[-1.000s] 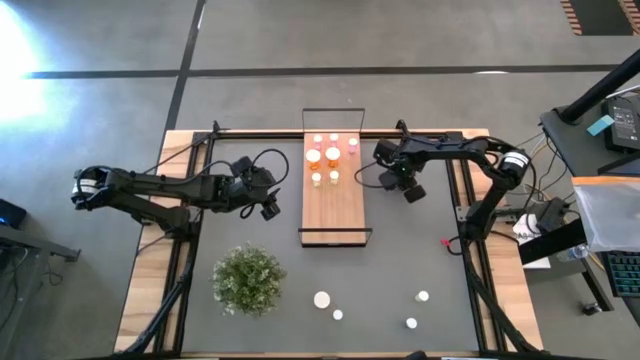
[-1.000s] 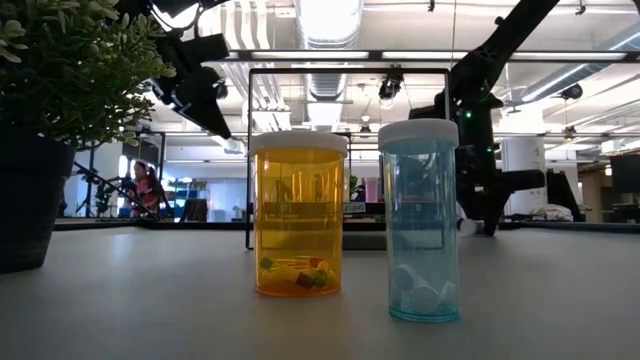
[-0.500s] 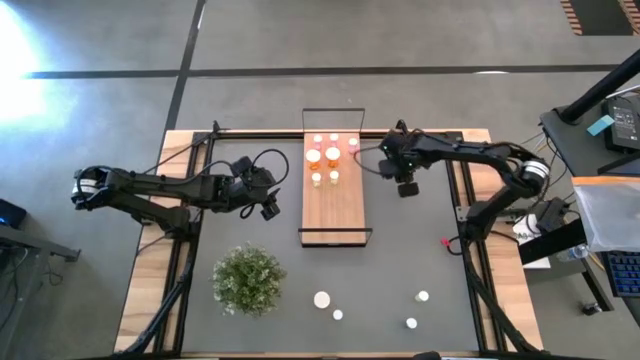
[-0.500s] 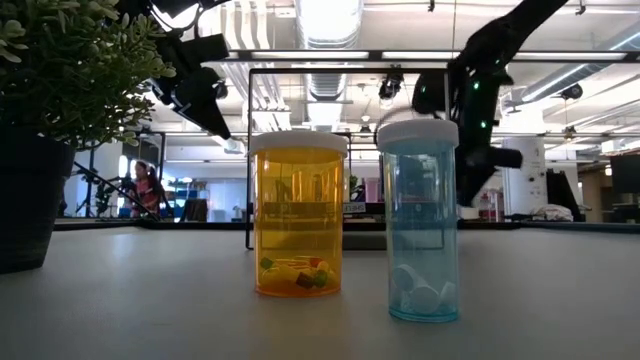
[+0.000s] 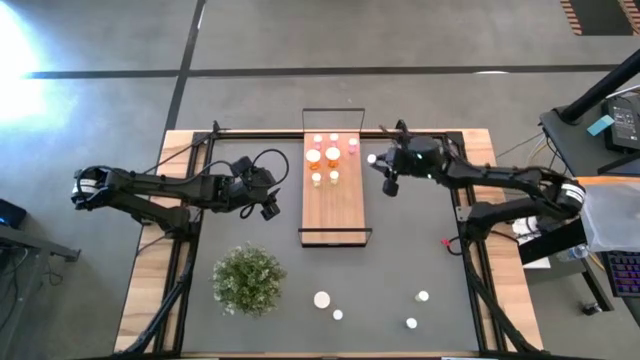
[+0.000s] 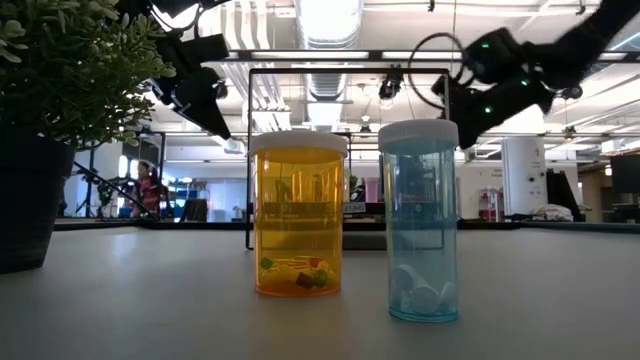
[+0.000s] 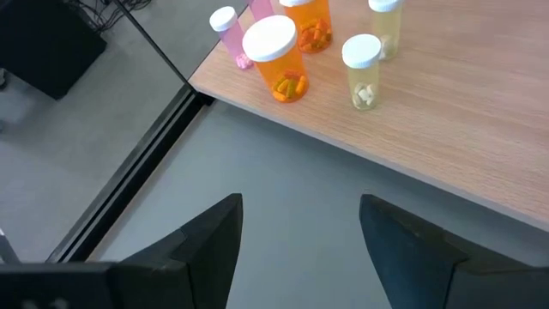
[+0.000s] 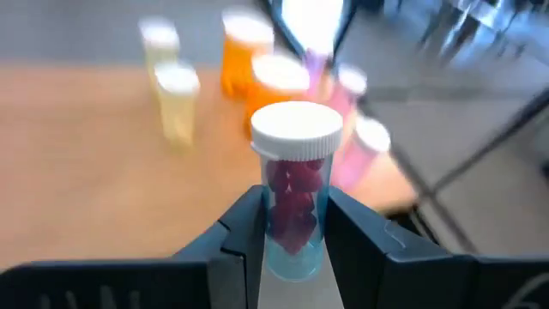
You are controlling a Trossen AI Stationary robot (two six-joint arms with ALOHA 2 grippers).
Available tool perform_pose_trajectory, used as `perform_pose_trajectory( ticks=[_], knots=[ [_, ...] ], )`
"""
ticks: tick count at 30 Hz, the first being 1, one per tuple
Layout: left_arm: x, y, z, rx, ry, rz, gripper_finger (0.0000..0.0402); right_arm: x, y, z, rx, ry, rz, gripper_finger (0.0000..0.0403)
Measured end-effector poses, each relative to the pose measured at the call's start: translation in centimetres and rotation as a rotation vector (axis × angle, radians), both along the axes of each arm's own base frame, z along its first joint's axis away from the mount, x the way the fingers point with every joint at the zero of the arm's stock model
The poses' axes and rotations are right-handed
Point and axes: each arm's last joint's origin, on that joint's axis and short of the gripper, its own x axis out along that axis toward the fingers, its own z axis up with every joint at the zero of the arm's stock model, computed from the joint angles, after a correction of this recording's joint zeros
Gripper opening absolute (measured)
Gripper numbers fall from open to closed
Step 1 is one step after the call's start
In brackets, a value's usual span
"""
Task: Pick and place medicine bottles onto shelf by color
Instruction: Put the top right blue pill bottle on the shelf
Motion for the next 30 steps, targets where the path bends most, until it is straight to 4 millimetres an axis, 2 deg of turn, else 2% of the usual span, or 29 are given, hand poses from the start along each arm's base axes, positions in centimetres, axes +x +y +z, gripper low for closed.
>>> perform_pose_trajectory(
  ticks=[7,15,23,30],
  knots=[
    [0.0,0.0,0.0,0.0,-0.003,0.0,0.0219,-0.8,3.0,-2.7,-0.019,-0.273,0.12,0.0096],
    [0.1,0.0,0.1,0.0,-0.014,0.001,0.0219,0.2,5.3,-4.8,-0.007,-0.346,0.228,0.0096],
    [0.1,0.0,0.1,-0.001,-0.014,0.002,0.0219,3.1,5.6,-6.5,-0.048,-0.333,0.323,0.0096],
    [0.1,0.0,0.1,-0.001,-0.014,0.002,0.0219,4.9,5.2,-8.4,0.008,-0.38,0.393,0.0096]
  ],
)
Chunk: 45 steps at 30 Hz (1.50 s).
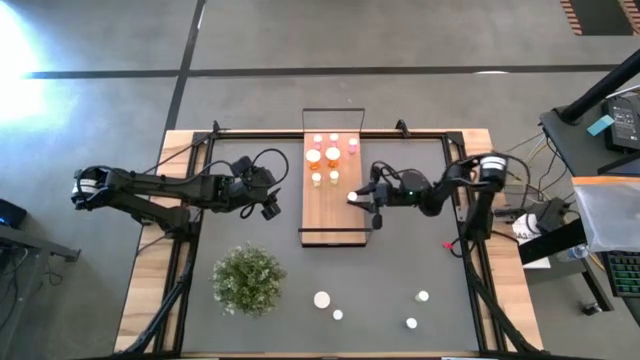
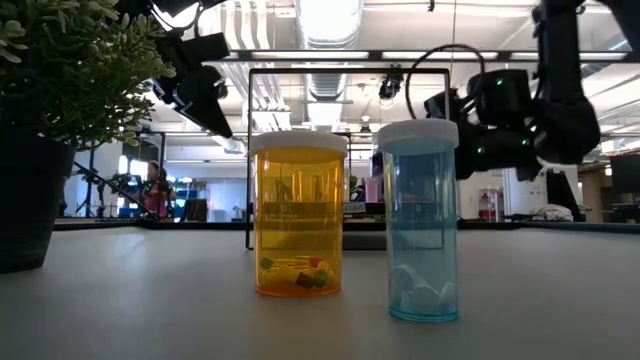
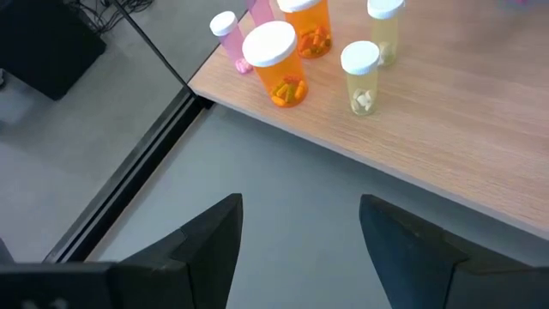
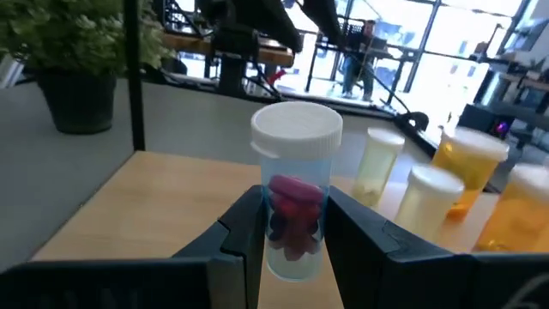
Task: Pick and place medicine bottles onto shelf by color
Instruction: Put the top right blue pill bottle on the shelf
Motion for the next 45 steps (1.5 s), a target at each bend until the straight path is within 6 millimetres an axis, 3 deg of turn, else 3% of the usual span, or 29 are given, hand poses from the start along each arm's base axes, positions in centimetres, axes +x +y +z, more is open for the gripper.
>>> perform_pose_trajectory(
  ticks=[7,28,45],
  knots=[
    [0.0,0.0,0.0,0.0,0.001,0.001,0.0219,1.5,-0.3,-1.5,0.06,0.033,0.075,0.0096],
    [0.0,0.0,0.0,0.0,0.001,0.0,0.0219,1.9,-0.5,-1.0,-0.056,0.007,0.074,0.0096],
    [0.0,0.0,0.0,0.0,0.001,0.0,0.0219,4.0,-1.2,-0.8,0.027,0.039,0.071,0.0096]
  ],
)
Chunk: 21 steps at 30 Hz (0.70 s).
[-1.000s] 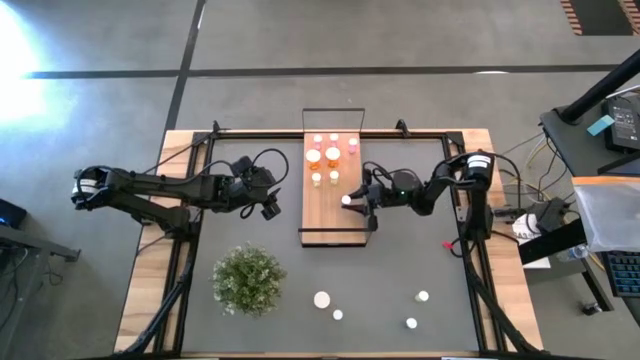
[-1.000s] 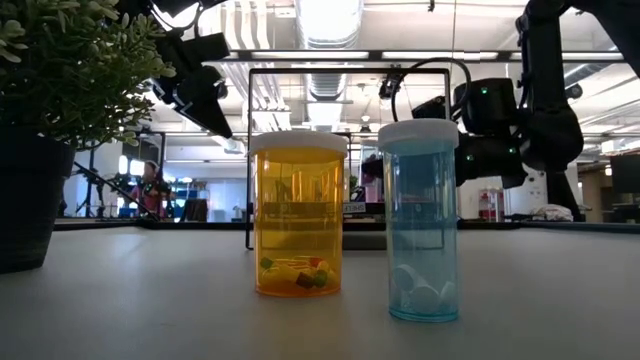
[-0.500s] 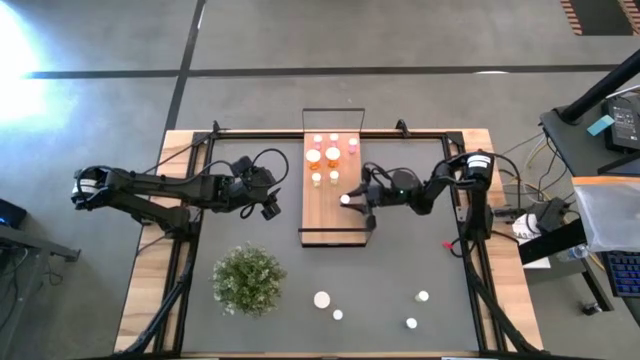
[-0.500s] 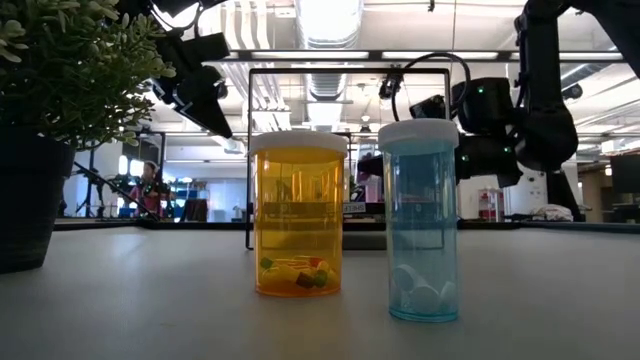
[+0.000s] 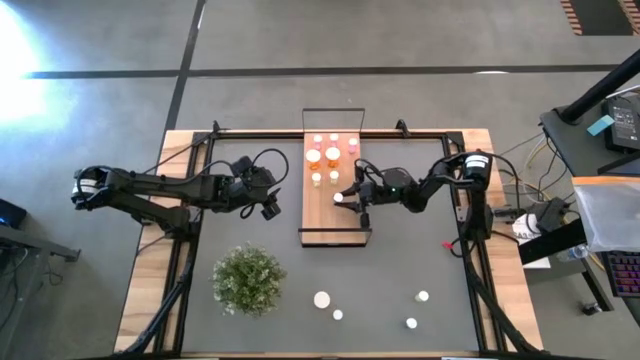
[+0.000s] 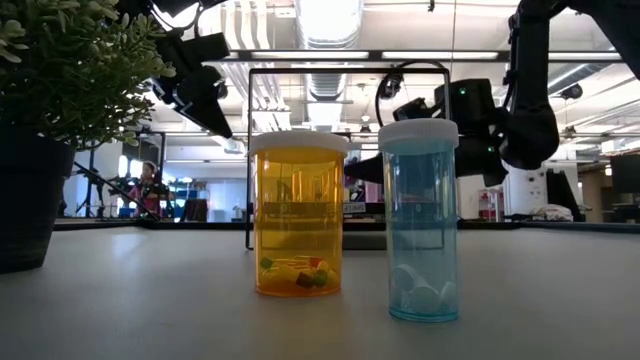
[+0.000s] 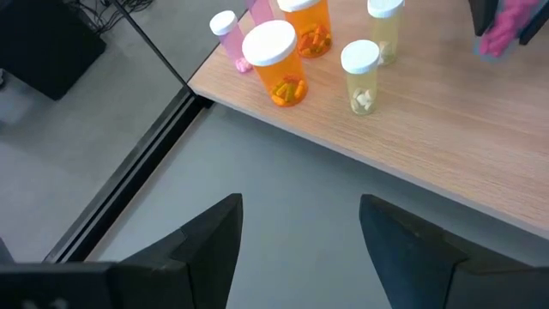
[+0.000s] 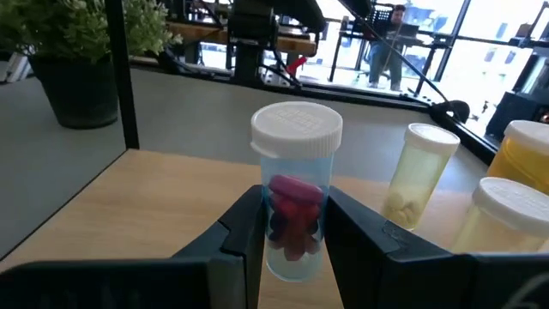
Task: Pick and place medicine bottles onto shelf by color
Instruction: Put the top right blue pill bottle on the shelf
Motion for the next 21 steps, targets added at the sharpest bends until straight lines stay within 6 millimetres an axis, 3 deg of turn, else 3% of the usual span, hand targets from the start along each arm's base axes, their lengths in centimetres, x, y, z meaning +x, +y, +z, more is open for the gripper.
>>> perform_pose_trajectory(
  ticks=[11,21],
  knots=[
    [0.0,0.0,0.0,0.0,0.0,0.0,0.0219,0.0,0.0,-0.5,0.028,0.055,-0.002,0.0096],
    [0.0,0.0,0.0,0.0,0.0,0.0,0.0219,1.3,-0.5,-0.6,0.067,0.132,-0.005,0.0096]
  ],
)
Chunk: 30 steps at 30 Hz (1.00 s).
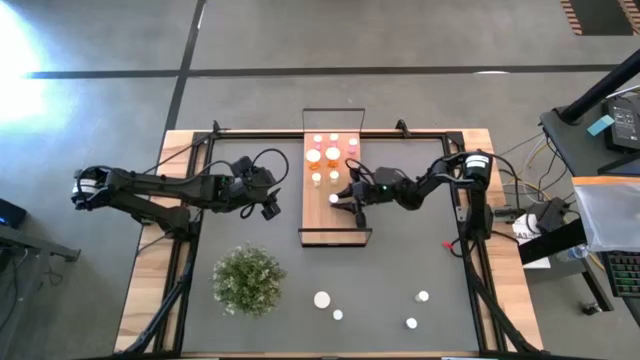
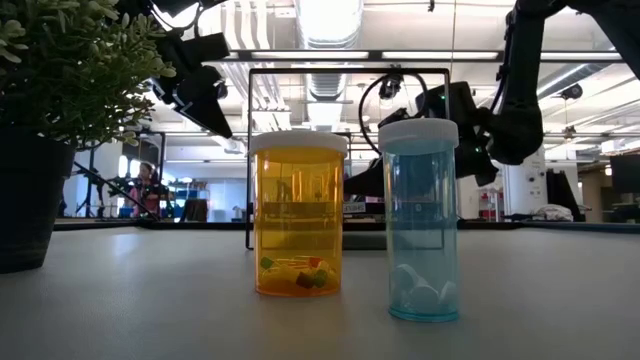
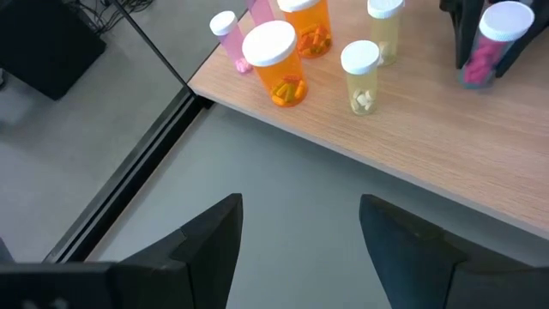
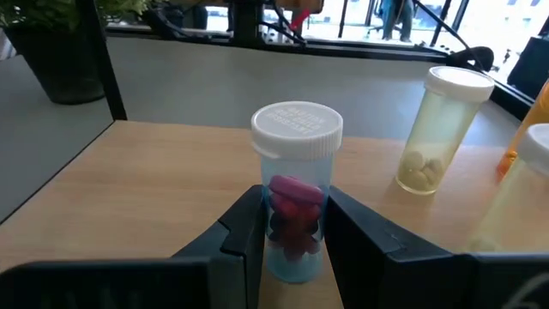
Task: Pick and place medicine bottles onto shelf by color
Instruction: Put the top right blue pill bottle on the shelf
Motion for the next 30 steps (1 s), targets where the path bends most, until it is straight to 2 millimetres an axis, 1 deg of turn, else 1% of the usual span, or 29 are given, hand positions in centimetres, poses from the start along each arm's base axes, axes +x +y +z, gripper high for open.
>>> perform_pose_trajectory(
  ticks=[12,17,25,30],
  knots=[
    [0.0,0.0,0.0,0.0,0.0,0.0,0.0219,-0.05,0.02,-0.13,0.011,0.017,-0.001,0.0096],
    [0.0,0.0,0.0,0.0,0.0,0.0,0.0219,-0.07,0.02,-0.17,0.053,0.024,-0.01,0.0096],
    [0.0,0.0,0.0,0.0,0.0,0.0,0.0219,-0.2,0.06,-0.52,0.055,0.052,-0.011,0.0131],
    [0.0,0.0,0.0,0.0,0.0,0.0,0.0219,-0.21,0.07,-0.61,0.046,0.062,-0.006,0.013]
  ],
)
